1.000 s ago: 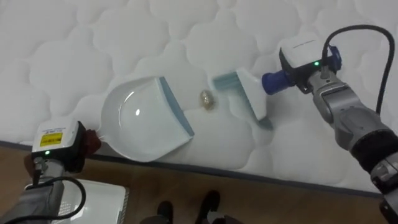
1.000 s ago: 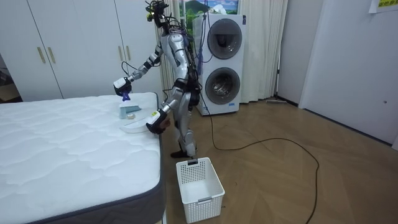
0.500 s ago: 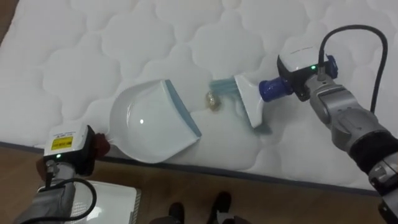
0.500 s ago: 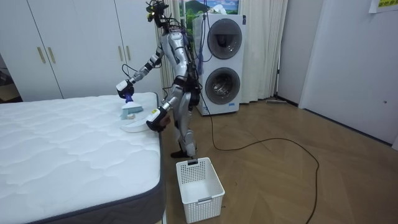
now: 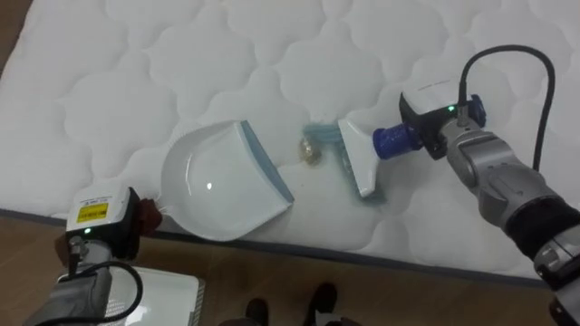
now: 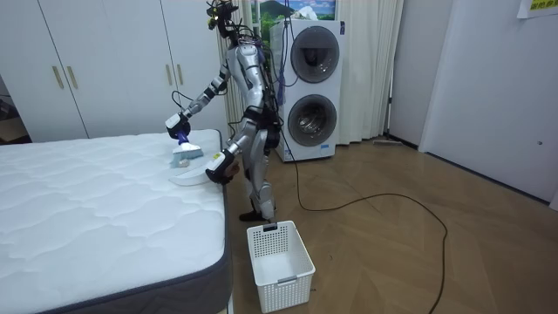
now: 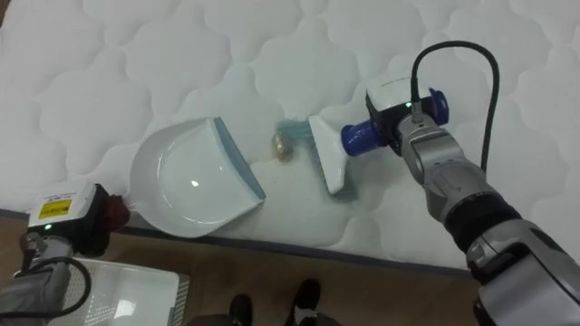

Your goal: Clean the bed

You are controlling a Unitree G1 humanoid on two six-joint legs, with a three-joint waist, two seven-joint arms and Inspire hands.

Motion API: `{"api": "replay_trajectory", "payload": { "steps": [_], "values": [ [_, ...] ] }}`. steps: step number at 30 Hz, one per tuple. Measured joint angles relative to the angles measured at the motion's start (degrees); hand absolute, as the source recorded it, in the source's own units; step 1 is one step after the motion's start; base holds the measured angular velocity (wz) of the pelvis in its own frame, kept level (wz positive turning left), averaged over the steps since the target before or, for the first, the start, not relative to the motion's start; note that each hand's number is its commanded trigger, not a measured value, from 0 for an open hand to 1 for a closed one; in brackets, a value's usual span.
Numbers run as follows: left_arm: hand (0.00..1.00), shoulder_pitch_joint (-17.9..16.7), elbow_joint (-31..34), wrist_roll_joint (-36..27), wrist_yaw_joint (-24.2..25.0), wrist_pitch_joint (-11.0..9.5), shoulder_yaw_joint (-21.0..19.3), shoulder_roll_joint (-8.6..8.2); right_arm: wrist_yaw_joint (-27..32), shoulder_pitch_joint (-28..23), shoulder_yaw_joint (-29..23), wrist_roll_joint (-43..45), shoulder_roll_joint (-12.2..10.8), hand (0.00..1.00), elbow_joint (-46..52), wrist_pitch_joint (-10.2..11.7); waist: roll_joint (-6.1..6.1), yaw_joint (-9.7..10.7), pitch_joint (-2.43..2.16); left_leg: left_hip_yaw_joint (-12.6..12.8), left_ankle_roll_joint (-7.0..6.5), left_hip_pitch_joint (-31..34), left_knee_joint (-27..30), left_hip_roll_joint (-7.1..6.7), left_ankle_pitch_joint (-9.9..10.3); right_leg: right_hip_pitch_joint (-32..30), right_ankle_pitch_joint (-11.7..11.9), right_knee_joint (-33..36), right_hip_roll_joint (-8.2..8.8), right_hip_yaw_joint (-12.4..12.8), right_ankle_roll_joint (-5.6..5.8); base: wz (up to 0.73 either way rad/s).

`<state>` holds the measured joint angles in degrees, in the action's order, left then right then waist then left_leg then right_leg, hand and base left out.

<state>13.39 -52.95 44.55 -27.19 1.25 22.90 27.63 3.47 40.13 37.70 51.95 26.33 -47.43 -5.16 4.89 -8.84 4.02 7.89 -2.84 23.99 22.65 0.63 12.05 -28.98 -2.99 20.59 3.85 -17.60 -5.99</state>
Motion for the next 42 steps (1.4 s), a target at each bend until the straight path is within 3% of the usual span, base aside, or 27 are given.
{"api": "replay_trajectory", "payload": {
  "steps": [16, 25, 31, 42],
  "values": [
    [1.0, -0.54, -0.17, -0.05, -0.1, 0.88, 1.41, -0.48, -2.83, -1.5, 0.0, -7.19, -3.53, 1.0, 3.42, 0.31, -1.64, -0.19, -0.3, 0.47, 0.0, -1.08, -0.14, 0.15, -0.02, 0.84, 0.0, 0.09, -0.04, 0.18, 0.0, 0.0],
    [1.0, -0.64, -0.17, -0.07, 0.36, 1.16, 2.14, -0.62, -2.83, -2.07, -0.01, -7.2, -3.6, 1.0, 3.38, 0.31, -1.72, -0.31, -0.35, 0.5, -0.01, -1.27, -0.1, 0.02, -0.03, 1.01, -0.02, 0.19, 0.07, 0.34, 0.01, 0.0],
    [1.0, -0.75, -0.5, -0.05, 0.48, 2.22, 2.13, -2.18, -2.82, -2.77, -0.05, -7.01, -3.58, 1.0, 3.1, 0.19, -1.96, -0.76, -0.5, 0.57, -0.02, -1.4, 0.01, -0.04, -0.04, 1.2, -0.14, 0.17, 0.1, 0.43, 0.14, 0.0],
    [1.0, -0.87, -0.5, -0.1, 0.62, 1.61, 2.13, -2.39, -1.75, -3.04, -0.1, -6.93, -3.74, 1.0, 3.18, 0.46, -1.82, -1.06, -0.58, -0.01, 0.01, -1.19, -0.11, -0.36, -0.06, 0.93, -0.86, 0.64, 0.41, 0.12, 0.21, 0.02]
  ]
}}
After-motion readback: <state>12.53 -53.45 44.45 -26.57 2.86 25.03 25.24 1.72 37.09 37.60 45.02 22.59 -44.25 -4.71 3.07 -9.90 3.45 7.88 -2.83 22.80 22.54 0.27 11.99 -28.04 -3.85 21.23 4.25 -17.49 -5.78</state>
